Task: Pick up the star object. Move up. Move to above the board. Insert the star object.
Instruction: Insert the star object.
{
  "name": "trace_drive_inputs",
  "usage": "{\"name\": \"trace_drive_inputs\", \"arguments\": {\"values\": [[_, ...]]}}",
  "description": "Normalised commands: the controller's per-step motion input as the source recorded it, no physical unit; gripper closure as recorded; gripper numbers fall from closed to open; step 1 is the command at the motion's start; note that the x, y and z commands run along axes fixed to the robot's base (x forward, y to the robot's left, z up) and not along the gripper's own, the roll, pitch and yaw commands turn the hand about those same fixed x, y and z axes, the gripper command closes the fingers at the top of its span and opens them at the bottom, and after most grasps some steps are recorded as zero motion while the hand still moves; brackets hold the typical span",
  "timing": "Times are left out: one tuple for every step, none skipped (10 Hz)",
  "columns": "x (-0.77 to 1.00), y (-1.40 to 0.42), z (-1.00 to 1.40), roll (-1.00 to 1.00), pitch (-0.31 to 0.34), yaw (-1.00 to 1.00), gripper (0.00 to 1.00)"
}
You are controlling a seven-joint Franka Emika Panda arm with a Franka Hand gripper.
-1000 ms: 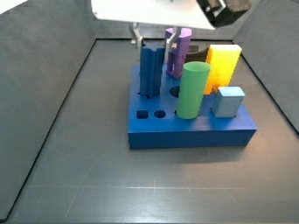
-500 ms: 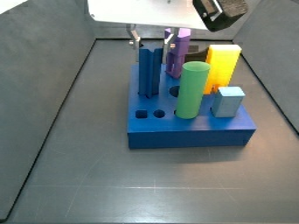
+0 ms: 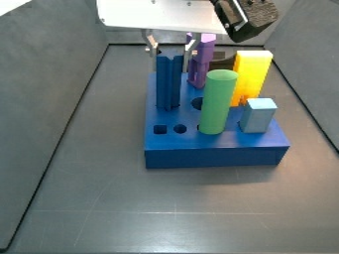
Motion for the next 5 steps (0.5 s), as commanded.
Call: {"name": "trace_drive_inputs", "arguments": {"values": [[0.20, 0.00, -0.49, 0.04, 0.026, -0.33, 1.00], [0.19, 0.00, -0.49, 0.04, 0.034, -0.27, 1.00], [0.07, 0.00, -0.55, 0.01, 0.000, -0.15, 1.00], [0.01, 0.00, -0.71, 0.00, -0.009, -0.14, 1.00], [0.00, -0.01, -0.78, 0.03, -0.057, -0.10, 1.00]]}}
